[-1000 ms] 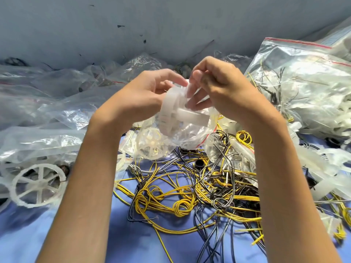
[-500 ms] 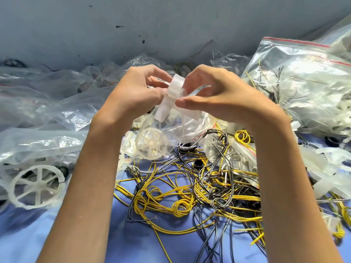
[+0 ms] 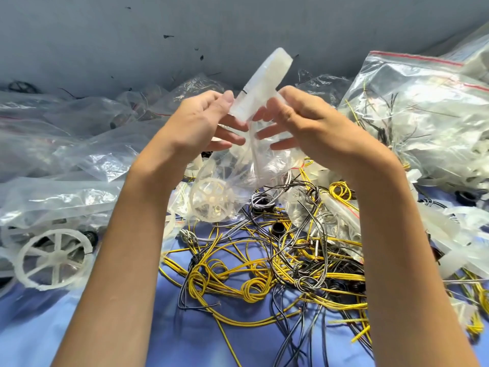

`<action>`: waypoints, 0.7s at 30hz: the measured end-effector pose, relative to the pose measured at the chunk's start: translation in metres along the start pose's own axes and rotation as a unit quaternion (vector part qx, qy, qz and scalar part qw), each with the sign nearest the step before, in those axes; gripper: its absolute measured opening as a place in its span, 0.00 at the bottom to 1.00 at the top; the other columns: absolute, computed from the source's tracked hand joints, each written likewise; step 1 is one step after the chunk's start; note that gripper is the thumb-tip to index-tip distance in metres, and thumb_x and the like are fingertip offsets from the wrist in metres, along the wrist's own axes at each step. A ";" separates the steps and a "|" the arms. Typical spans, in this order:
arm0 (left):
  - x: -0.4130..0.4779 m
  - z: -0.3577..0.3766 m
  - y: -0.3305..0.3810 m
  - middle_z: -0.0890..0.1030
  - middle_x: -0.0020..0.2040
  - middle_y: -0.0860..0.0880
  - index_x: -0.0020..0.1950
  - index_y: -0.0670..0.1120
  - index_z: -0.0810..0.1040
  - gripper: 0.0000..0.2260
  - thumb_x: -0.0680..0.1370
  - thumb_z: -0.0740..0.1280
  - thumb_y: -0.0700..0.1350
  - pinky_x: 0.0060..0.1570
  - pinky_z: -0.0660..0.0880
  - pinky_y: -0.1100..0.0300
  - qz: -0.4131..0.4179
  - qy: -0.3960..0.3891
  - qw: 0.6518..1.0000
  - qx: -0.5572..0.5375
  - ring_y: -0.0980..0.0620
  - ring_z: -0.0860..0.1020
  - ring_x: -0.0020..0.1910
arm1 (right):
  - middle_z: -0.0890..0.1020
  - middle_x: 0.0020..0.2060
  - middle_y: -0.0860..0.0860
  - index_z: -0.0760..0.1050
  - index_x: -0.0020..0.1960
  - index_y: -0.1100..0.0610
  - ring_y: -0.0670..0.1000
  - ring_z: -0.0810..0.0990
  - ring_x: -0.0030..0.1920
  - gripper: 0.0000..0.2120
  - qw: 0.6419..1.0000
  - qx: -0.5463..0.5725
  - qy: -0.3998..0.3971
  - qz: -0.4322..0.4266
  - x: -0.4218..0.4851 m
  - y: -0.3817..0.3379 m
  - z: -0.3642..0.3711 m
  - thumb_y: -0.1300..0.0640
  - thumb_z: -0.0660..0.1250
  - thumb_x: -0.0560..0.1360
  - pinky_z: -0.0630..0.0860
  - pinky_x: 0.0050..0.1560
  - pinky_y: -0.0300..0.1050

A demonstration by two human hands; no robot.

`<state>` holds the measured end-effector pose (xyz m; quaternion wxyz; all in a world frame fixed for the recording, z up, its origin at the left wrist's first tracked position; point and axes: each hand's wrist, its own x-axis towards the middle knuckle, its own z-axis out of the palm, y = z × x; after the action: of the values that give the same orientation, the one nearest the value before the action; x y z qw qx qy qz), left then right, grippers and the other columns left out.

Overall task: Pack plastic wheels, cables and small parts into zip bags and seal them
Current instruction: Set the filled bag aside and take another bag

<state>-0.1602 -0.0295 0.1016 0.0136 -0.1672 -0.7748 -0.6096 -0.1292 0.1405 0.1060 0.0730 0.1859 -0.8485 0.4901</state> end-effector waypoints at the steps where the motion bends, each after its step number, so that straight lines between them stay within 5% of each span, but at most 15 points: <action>1: 0.001 0.001 -0.001 0.83 0.36 0.55 0.55 0.45 0.74 0.12 0.83 0.54 0.48 0.37 0.76 0.68 0.000 -0.008 1.000 0.004 0.57 0.81 0.34 | 0.80 0.53 0.48 0.71 0.51 0.56 0.49 0.82 0.52 0.11 1.000 0.008 0.003 0.002 0.000 0.000 0.000 0.52 0.54 0.82 0.78 0.56 0.54; 6: 0.002 0.003 -0.003 0.83 0.37 0.56 0.51 0.49 0.75 0.09 0.82 0.56 0.41 0.38 0.77 0.66 0.012 -0.060 0.998 0.022 0.57 0.82 0.37 | 0.81 0.48 0.45 0.67 0.46 0.53 0.46 0.84 0.47 0.12 0.999 0.042 0.020 0.011 -0.002 0.000 -0.003 0.48 0.51 0.82 0.79 0.55 0.53; 9: 0.002 0.007 0.000 0.83 0.39 0.56 0.51 0.51 0.75 0.05 0.79 0.63 0.51 0.40 0.78 0.64 0.010 -0.077 0.996 0.036 0.59 0.82 0.38 | 0.82 0.47 0.44 0.66 0.45 0.52 0.45 0.84 0.47 0.12 0.999 0.038 0.016 0.019 -0.002 0.001 -0.004 0.47 0.51 0.82 0.78 0.56 0.53; 11: 0.002 0.010 -0.001 0.82 0.41 0.54 0.50 0.54 0.75 0.11 0.72 0.68 0.57 0.40 0.77 0.64 0.021 -0.068 0.995 0.074 0.59 0.82 0.38 | 0.82 0.49 0.44 0.66 0.45 0.51 0.45 0.83 0.49 0.11 0.999 0.026 0.006 0.017 -0.002 0.001 -0.004 0.47 0.51 0.82 0.78 0.56 0.54; 17: 0.003 0.015 -0.007 0.80 0.42 0.50 0.51 0.50 0.75 0.06 0.76 0.64 0.41 0.48 0.80 0.50 0.077 0.008 0.986 0.149 0.52 0.81 0.39 | 0.82 0.54 0.48 0.68 0.48 0.52 0.47 0.83 0.50 0.10 1.000 0.010 -0.002 0.008 -0.002 0.000 -0.003 0.48 0.53 0.82 0.78 0.56 0.55; 21: 0.003 0.009 -0.007 0.79 0.41 0.50 0.48 0.54 0.66 0.11 0.76 0.61 0.37 0.41 0.78 0.57 0.065 0.068 0.991 0.097 0.56 0.81 0.32 | 0.82 0.54 0.49 0.69 0.50 0.56 0.47 0.83 0.49 0.09 1.000 -0.017 0.005 0.017 -0.003 0.003 -0.008 0.50 0.58 0.81 0.78 0.55 0.57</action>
<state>-0.1633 -0.0214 0.0935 0.1223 -0.1728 -0.8153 -0.5390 -0.1283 0.1495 0.1070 0.0722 0.1675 -0.8593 0.4779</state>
